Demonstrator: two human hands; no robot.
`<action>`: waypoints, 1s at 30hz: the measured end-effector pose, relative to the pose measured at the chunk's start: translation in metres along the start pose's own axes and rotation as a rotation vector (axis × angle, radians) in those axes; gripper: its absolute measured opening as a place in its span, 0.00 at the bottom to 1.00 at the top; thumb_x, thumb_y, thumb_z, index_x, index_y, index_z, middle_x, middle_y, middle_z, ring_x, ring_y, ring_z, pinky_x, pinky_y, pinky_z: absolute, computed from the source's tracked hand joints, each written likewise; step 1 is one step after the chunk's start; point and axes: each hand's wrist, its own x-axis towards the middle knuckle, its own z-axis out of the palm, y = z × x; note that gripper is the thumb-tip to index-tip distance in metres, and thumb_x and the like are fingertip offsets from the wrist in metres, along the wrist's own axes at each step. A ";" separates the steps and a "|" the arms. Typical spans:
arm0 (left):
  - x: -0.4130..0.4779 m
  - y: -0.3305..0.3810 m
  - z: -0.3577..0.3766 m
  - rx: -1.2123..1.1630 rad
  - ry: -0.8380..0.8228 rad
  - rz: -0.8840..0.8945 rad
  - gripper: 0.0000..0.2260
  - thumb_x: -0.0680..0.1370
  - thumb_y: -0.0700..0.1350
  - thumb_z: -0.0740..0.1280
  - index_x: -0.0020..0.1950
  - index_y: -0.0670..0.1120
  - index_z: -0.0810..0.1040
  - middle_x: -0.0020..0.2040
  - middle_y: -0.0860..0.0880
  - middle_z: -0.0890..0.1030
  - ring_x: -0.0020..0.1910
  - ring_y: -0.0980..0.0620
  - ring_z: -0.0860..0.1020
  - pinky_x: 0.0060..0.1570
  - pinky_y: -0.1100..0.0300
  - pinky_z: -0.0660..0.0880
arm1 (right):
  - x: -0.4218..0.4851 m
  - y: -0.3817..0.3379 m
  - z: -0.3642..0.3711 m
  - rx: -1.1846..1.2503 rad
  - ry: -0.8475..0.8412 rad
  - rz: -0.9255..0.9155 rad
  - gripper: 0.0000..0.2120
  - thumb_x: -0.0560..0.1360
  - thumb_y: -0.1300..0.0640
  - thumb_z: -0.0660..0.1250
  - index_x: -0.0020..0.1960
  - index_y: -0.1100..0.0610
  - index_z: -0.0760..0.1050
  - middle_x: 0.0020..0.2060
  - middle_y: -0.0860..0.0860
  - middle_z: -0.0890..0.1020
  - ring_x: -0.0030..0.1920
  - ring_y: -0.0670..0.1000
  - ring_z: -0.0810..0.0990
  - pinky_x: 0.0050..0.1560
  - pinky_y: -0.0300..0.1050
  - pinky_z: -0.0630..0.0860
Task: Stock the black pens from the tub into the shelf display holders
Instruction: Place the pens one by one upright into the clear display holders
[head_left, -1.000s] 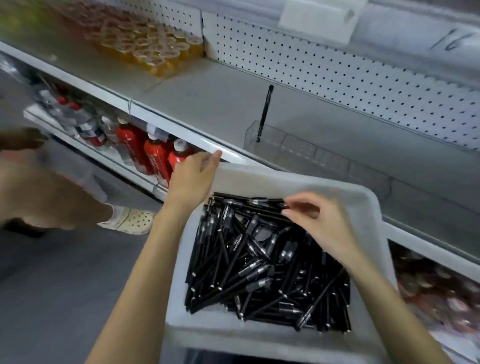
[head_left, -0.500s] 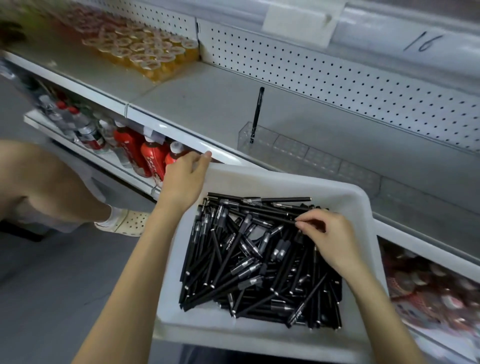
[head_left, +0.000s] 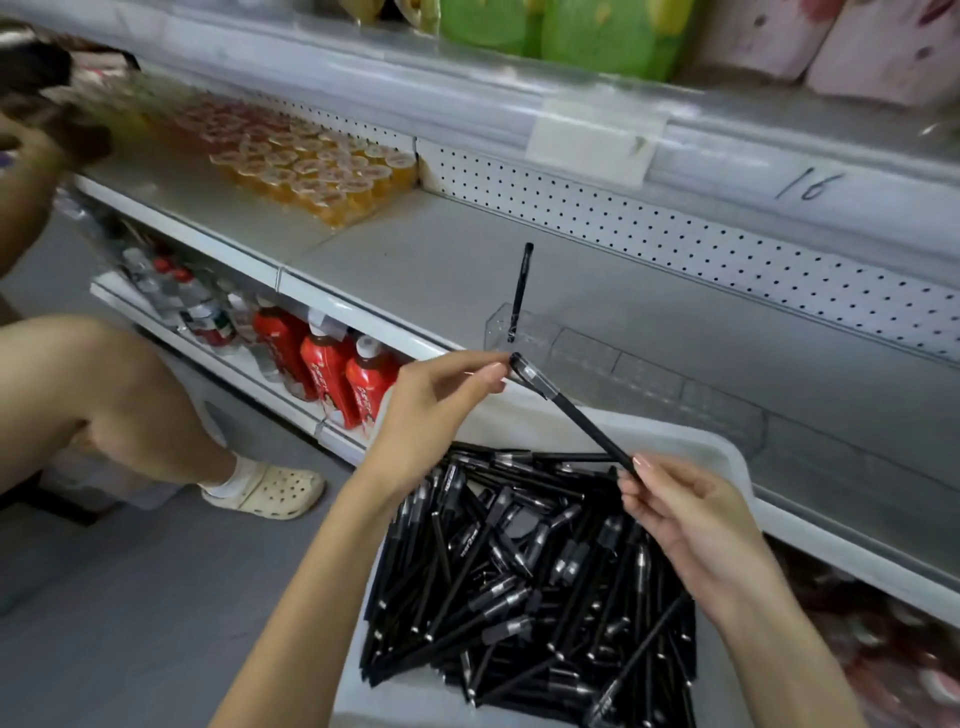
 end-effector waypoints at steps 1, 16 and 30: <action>0.000 0.001 0.004 -0.064 0.018 -0.018 0.10 0.74 0.47 0.67 0.52 0.45 0.82 0.47 0.48 0.85 0.48 0.53 0.82 0.54 0.60 0.76 | 0.000 0.000 0.004 0.016 -0.012 0.018 0.05 0.65 0.61 0.70 0.39 0.61 0.82 0.32 0.55 0.83 0.34 0.46 0.82 0.36 0.35 0.79; 0.004 0.013 0.026 -0.293 0.059 -0.106 0.14 0.67 0.48 0.72 0.44 0.39 0.81 0.48 0.36 0.81 0.48 0.48 0.79 0.59 0.52 0.74 | 0.011 -0.029 0.048 -0.440 -0.183 -0.327 0.06 0.71 0.59 0.72 0.47 0.53 0.81 0.44 0.47 0.85 0.47 0.44 0.83 0.48 0.35 0.76; 0.032 -0.001 0.007 -0.112 0.116 -0.124 0.11 0.80 0.47 0.62 0.56 0.45 0.80 0.49 0.52 0.83 0.50 0.55 0.81 0.52 0.62 0.77 | 0.061 -0.058 0.080 -0.528 -0.206 -0.512 0.10 0.69 0.67 0.72 0.40 0.53 0.77 0.37 0.50 0.84 0.39 0.45 0.83 0.46 0.34 0.77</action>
